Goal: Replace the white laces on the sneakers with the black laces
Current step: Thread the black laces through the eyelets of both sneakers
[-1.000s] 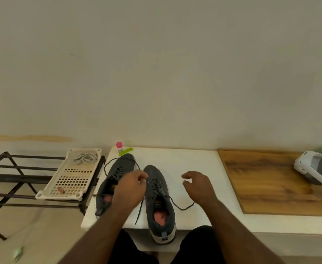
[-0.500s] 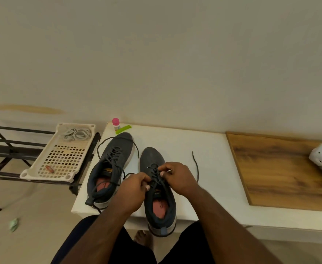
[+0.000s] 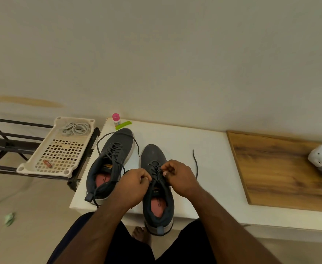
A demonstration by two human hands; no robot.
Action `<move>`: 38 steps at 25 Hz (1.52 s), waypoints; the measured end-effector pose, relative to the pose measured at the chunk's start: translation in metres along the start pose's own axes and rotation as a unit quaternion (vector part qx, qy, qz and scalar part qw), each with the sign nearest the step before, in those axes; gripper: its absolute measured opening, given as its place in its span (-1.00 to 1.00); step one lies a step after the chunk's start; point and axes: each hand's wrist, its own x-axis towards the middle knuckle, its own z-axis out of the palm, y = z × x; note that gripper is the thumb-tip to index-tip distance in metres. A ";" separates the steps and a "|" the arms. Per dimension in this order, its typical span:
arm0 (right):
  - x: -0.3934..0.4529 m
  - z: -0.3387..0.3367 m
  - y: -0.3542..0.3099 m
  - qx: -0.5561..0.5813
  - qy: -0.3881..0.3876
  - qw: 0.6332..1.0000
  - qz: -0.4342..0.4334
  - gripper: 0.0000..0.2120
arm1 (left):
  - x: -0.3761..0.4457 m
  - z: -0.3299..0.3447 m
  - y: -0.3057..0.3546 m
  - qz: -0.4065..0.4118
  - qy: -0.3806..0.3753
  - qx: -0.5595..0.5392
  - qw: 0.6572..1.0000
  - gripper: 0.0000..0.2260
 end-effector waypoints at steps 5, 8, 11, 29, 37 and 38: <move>-0.004 0.001 0.005 0.034 0.008 0.999 0.013 -0.85 | 0.002 0.006 0.001 -0.004 0.028 -0.010 1.000 -0.80; -0.008 -0.002 0.005 0.008 -0.030 0.999 -0.018 -0.78 | 0.002 0.008 0.006 0.009 0.023 -0.023 0.999 -0.73; -0.011 -0.006 0.004 -0.010 -0.042 0.998 -0.040 -0.76 | 0.004 0.009 0.007 0.012 0.025 -0.019 0.999 -0.73; -0.002 0.004 0.009 0.039 0.015 0.999 0.008 -0.80 | 0.000 -0.001 0.004 0.042 -0.013 -0.030 0.999 -0.76; -0.002 0.008 0.011 0.045 0.012 0.999 0.009 -0.84 | 0.002 0.006 0.009 0.085 0.011 0.022 0.996 -0.81; -0.003 0.008 0.012 0.045 0.012 0.999 0.009 -0.85 | 0.001 0.005 0.009 0.084 0.016 0.009 0.996 -0.82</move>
